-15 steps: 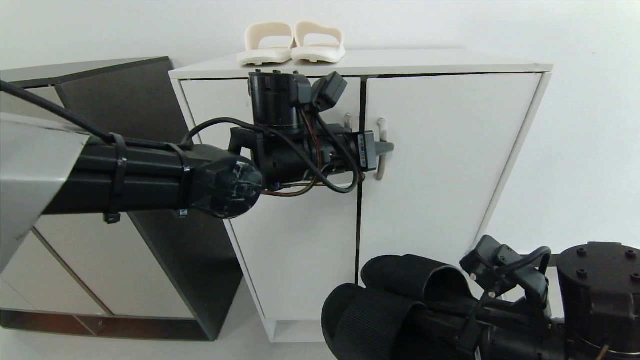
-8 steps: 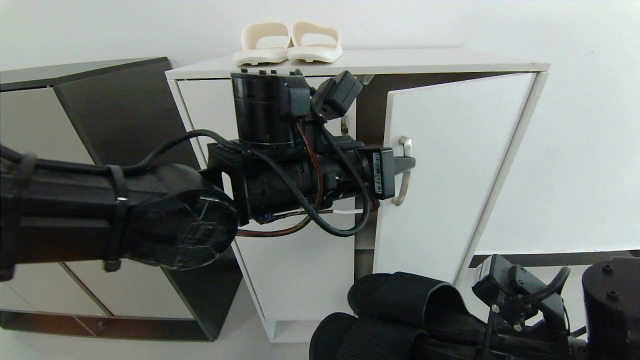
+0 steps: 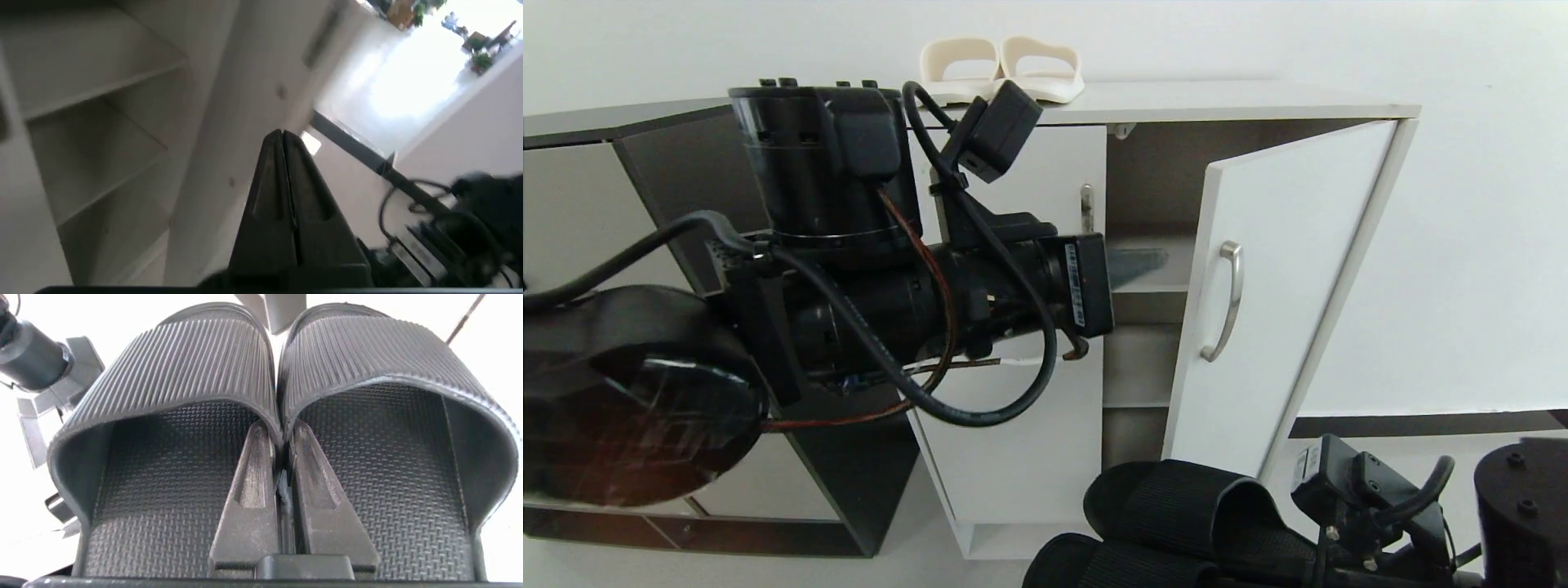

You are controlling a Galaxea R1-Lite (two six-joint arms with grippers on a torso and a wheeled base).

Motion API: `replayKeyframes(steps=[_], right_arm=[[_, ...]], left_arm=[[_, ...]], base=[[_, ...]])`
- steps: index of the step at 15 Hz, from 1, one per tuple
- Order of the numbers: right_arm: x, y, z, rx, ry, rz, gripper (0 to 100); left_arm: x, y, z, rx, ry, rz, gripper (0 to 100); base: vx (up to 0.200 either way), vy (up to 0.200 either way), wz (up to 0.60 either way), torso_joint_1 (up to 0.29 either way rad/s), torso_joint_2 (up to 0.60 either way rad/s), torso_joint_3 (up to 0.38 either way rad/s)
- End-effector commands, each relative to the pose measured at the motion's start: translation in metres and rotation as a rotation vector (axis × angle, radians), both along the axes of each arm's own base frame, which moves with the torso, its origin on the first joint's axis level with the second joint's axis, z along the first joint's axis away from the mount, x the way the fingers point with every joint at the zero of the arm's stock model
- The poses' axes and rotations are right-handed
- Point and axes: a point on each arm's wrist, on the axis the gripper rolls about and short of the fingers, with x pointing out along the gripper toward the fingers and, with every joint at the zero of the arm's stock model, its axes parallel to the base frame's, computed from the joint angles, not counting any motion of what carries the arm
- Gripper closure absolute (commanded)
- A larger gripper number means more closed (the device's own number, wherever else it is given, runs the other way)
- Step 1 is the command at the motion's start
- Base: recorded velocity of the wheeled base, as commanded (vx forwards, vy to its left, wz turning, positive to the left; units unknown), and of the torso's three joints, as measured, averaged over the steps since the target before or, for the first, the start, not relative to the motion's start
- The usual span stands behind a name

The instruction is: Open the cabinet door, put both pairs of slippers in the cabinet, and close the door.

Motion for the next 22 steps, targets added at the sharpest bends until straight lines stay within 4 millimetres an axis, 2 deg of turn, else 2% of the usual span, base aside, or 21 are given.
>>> replayKeyframes(steps=[1, 2, 4, 8, 12, 15, 19, 22], right_arm=[[-0.001, 0.002, -0.001, -0.004, 0.003, 0.008, 100], [-0.002, 0.003, -0.002, -0.005, 0.004, 0.015, 100], [-0.002, 0.003, -0.002, -0.006, 0.003, 0.015, 100], [-0.005, 0.004, -0.002, -0.008, 0.005, 0.028, 100], [-0.016, 0.005, -0.008, -0.029, 0.016, 0.077, 100], [-0.021, 0.006, -0.011, -0.040, 0.021, 0.102, 100], [-0.024, 0.006, -0.011, -0.035, 0.016, 0.115, 100], [-0.024, 0.006, -0.011, -0.033, 0.016, 0.115, 100]], left_arm=[[0.028, -0.009, -0.008, -0.018, -0.011, 0.034, 100], [0.044, -0.022, -0.014, -0.033, -0.028, 0.040, 100], [0.060, -0.036, -0.022, -0.032, -0.027, 0.042, 100], [0.063, -0.039, -0.023, -0.034, -0.033, 0.034, 100], [0.060, -0.038, -0.023, -0.028, -0.030, 0.006, 100], [0.056, -0.041, -0.023, -0.027, -0.028, -0.006, 100], [0.026, -0.068, -0.031, 0.009, -0.047, -0.114, 100], [0.018, -0.065, -0.026, 0.001, -0.064, -0.143, 100]], base=[[0.000, 0.000, 0.00, 0.000, 0.00, 0.000], [0.000, 0.000, 0.00, 0.000, 0.00, 0.000], [0.000, 0.000, 0.00, 0.000, 0.00, 0.000], [0.000, 0.000, 0.00, 0.000, 0.00, 0.000], [0.000, 0.000, 0.00, 0.000, 0.00, 0.000], [-0.200, -0.067, 0.00, 0.005, 0.00, -0.001], [-0.200, 0.000, 0.00, 0.002, 0.00, 0.004], [-0.200, 0.000, 0.00, 0.002, 0.00, 0.004]])
